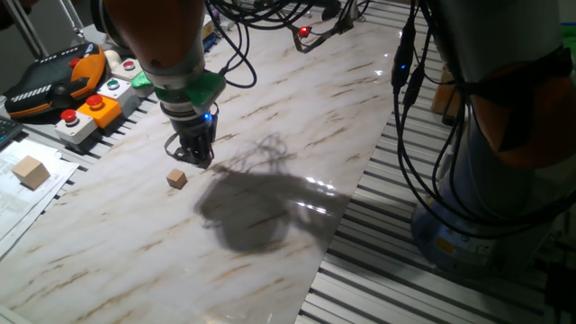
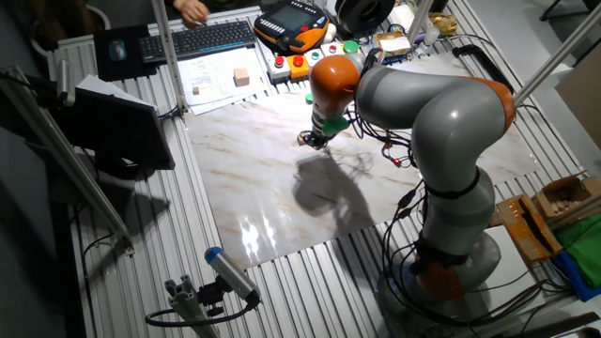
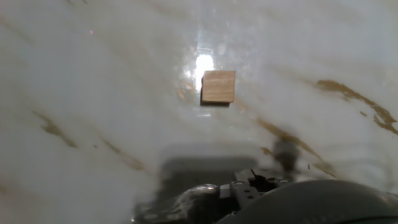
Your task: Approach and touch the side of the small block
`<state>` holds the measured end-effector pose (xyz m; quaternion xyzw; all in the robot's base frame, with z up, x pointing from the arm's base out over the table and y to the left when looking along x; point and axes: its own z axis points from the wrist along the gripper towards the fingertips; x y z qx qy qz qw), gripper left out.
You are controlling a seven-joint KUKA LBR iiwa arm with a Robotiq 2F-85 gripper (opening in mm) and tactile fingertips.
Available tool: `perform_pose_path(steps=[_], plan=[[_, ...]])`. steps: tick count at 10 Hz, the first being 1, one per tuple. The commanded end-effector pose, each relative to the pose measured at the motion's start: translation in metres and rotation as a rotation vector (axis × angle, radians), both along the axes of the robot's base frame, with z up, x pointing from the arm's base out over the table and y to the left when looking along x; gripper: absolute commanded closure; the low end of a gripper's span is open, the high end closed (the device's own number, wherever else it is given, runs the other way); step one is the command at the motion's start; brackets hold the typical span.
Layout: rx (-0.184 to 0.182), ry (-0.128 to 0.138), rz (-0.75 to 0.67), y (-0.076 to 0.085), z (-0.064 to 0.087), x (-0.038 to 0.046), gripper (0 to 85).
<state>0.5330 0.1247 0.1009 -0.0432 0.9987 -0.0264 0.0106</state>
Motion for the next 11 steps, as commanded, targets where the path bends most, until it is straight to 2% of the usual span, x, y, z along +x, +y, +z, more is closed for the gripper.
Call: perform_pose_path(steps=[1, 5, 7, 11], plan=[[0.000, 0.002, 0.004, -0.0011, 0.0016, -0.0009, 84.3], [-0.020, 0.005, 0.003, -0.0051, 0.0033, -0.0013, 84.3], [-0.017, 0.014, 0.003, -0.0078, 0.0049, -0.0015, 84.3], [-0.017, 0.014, 0.004, -0.0106, 0.0040, -0.0012, 84.3]])
